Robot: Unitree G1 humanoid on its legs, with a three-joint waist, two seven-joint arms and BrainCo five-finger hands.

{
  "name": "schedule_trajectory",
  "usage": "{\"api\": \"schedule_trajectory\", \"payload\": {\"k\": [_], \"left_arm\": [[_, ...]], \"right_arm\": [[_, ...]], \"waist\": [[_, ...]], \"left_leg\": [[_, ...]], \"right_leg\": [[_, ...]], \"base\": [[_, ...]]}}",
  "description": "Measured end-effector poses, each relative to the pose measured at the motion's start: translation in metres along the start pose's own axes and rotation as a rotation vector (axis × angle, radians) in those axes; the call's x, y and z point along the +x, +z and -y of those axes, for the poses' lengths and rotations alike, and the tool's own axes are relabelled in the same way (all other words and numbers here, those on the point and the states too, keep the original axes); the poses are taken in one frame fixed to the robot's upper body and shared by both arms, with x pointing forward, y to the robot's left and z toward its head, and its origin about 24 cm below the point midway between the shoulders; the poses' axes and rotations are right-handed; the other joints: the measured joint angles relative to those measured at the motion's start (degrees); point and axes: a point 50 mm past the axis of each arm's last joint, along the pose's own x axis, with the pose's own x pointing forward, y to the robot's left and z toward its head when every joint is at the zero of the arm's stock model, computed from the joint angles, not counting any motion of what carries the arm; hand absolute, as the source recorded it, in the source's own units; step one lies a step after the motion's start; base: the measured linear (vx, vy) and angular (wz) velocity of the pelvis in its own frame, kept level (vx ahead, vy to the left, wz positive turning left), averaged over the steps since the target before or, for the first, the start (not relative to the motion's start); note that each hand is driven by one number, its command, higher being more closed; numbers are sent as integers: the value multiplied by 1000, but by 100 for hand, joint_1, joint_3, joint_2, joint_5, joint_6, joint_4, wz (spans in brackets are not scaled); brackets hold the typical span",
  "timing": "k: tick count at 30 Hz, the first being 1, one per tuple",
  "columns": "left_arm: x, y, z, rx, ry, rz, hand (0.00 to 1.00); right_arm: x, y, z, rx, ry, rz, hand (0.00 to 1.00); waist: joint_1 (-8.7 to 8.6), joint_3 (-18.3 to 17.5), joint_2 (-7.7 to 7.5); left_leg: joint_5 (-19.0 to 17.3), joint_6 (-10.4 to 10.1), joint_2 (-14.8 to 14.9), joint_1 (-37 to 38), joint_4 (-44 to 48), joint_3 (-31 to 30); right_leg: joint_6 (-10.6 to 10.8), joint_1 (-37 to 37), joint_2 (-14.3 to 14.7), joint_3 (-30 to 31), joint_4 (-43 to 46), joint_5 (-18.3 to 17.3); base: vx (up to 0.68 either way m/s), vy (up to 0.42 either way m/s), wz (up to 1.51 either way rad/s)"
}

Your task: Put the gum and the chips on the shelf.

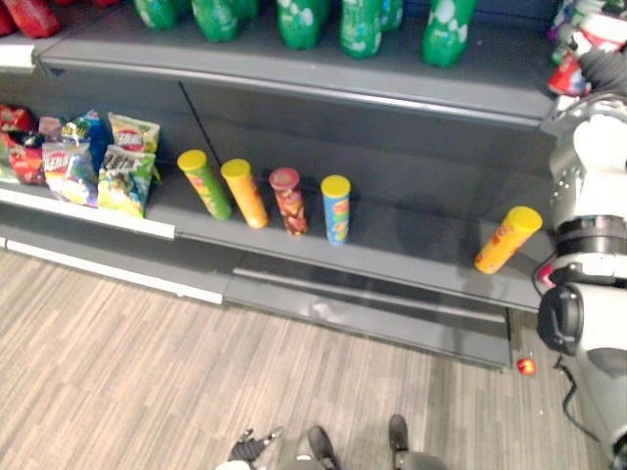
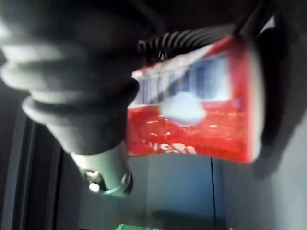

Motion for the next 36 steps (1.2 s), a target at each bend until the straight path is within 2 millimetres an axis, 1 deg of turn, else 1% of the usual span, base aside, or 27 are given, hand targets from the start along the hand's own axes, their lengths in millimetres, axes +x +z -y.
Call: {"api": "schedule_trajectory", "payload": {"k": [9,13,18,23,24,26,27,29,31,33,34,36], "left_arm": [[0,2,2,-2,-3,10,0],[0,2,2,-1,-3,8,0],[0,3,2,-1,-3,11,0],[0,3,1,12,-3,12,0],[0,3,1,28,-4,14,0],[0,3,1,29,-3,14,0],[0,3,1,32,-2,13,0],[0,1,0,29,1,8,0],[0,-1,-1,29,3,2,0],[-1,-4,-2,28,5,-6,0],[-2,-6,-2,28,6,-11,0],[-2,-6,-2,29,7,-13,0]], "right_arm": [[-7,-3,6,-16,3,24,0],[-16,-10,10,-25,6,30,0],[-25,-15,21,-35,-26,51,0],[-32,-16,39,-24,-101,69,0],[-32,-12,45,-10,-131,94,0],[-33,0,47,13,-148,144,0],[-34,14,47,38,-158,215,0],[-36,25,47,59,-161,275,0],[-41,40,44,79,-141,352,0],[-54,48,34,97,-83,422,0],[-65,48,26,123,-41,446,0],[-81,44,13,151,29,452,0]], "waist": [[-17,-1,-1],[-62,-2,-1],[-78,-5,-6],[-84,-9,-11],[-92,-11,-12],[-102,-13,-12],[-118,-36,-16],[-128,-82,-31],[-99,-200,-65],[-89,-327,-120],[-95,-393,-158],[-101,-412,-186]], "left_leg": [[2,-1,2,45,0,17],[8,1,2,102,-1,20],[22,-28,4,110,-2,14],[51,-33,6,115,-3,-20],[55,-32,6,123,-3,-37],[58,-34,7,123,-3,-53],[63,-36,7,123,-3,-99],[70,-30,12,134,-2,-152],[88,-14,21,137,-2,-162],[86,-16,28,140,-1,-173],[86,-16,32,149,0,-173],[84,-20,33,196,0,-174]], "right_leg": [[0,13,5,21,43,0],[-1,35,5,25,75,-1],[0,39,3,17,93,-2],[-8,92,-6,-34,63,-14],[-7,106,-9,-64,53,-15],[-5,114,-10,-88,35,-14],[-4,139,-14,-135,6,-12],[-6,199,-13,-170,-26,-10],[-10,204,-3,-176,-24,-7],[-11,213,5,-185,-23,-7],[-11,215,10,-183,-23,-7],[-12,258,11,-182,-23,-7]], "base": [[0,0,0],[0,0,0],[0,0,0],[-12,-20,4],[-7,-21,5],[-10,-20,7],[-2,-21,13],[23,-21,14],[32,-27,5],[34,-23,1],[29,-23,-4],[11,-11,-2]]}}
